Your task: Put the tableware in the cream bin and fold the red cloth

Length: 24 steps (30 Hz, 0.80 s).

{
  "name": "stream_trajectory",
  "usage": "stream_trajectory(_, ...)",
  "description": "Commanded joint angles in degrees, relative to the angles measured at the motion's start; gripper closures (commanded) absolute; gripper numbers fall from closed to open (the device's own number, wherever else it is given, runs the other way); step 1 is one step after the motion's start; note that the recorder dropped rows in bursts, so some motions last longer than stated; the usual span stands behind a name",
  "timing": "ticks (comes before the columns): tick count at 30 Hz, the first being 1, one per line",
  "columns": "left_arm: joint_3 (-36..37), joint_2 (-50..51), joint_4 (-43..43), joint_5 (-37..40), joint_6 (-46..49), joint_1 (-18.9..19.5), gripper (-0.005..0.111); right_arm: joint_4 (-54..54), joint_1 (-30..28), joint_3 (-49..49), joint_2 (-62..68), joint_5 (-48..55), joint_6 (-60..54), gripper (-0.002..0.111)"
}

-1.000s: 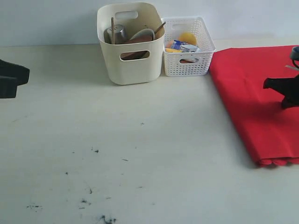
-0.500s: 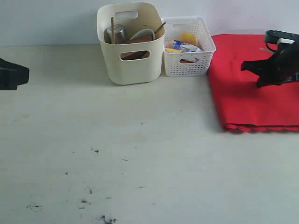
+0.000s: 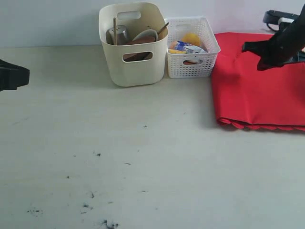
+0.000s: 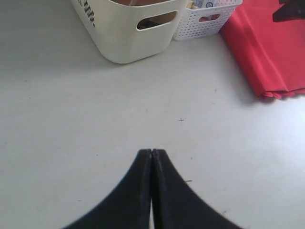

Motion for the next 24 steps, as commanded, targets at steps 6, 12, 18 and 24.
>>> stream_trajectory(6,0.34,-14.10,0.05,-5.47,-2.05,0.15,0.107,-0.88,-2.71,-0.58,-18.39,2.65,0.65,0.108)
stream_trajectory(12,2.50,-26.33,2.98,-6.59,-1.93,0.15,0.107,0.93,-2.71,7.38,-33.24,-1.82,0.50,0.108)
stream_trajectory(18,12.29,-34.29,5.54,-12.23,-1.73,0.15,0.107,0.93,-2.71,22.86,-48.63,-6.40,-1.55,0.108)
stream_trajectory(24,18.56,-34.84,5.45,-9.54,-1.73,0.15,0.107,1.47,-2.71,30.97,-60.44,-3.33,-1.05,0.108)
